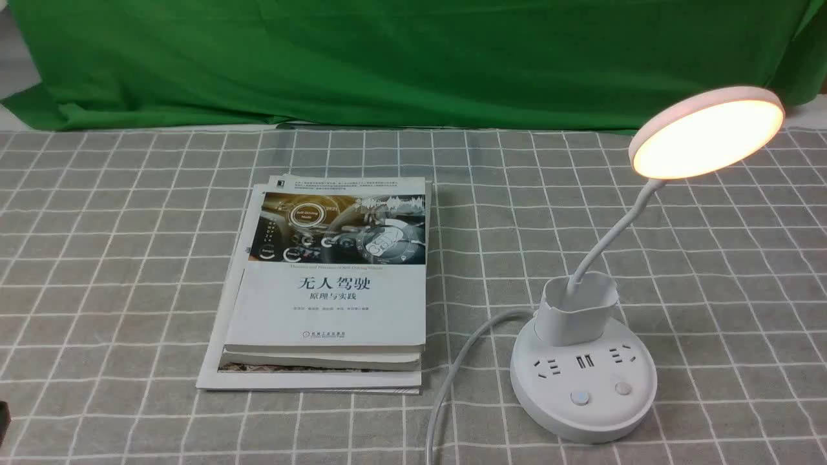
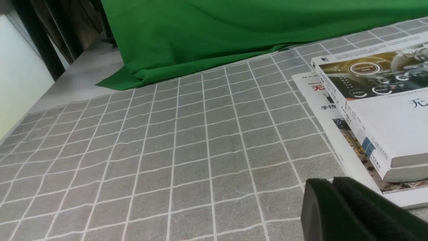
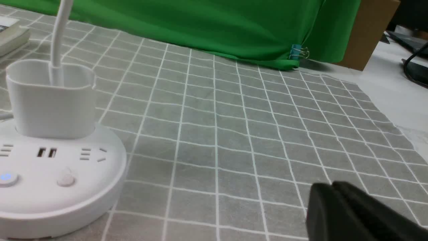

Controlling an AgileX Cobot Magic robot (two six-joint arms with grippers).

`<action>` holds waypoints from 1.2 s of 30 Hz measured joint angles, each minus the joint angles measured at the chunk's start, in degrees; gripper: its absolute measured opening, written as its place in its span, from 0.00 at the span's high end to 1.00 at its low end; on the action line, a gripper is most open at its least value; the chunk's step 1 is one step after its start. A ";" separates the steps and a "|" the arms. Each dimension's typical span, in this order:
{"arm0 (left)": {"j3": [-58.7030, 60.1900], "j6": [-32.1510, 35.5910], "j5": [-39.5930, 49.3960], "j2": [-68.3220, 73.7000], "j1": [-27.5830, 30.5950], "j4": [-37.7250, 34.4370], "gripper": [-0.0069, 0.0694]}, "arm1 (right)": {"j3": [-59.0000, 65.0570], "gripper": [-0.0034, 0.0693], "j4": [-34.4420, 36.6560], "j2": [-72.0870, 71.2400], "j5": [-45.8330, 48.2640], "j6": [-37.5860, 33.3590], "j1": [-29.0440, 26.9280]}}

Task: Turn off the desk lamp on the grey coffee tablecloth by hand.
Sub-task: 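Press the power button on the lamp base to turn the lamp off with the right gripper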

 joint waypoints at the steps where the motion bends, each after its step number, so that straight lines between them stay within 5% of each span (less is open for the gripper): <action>1: 0.00 0.00 0.00 0.00 0.00 0.00 0.88 | 0.00 0.89 0.00 0.00 0.00 0.00 0.00; 14: 0.00 0.00 0.00 0.00 0.00 0.00 0.88 | 0.00 0.89 0.00 0.00 -5.07 1.11 0.00; 25: 0.00 0.00 0.00 0.00 0.00 0.00 0.88 | 0.00 0.89 0.04 0.00 -22.98 16.72 0.00; 36: 0.00 0.00 0.00 0.00 0.00 0.00 0.88 | -0.67 0.89 0.04 0.62 -32.06 16.00 0.00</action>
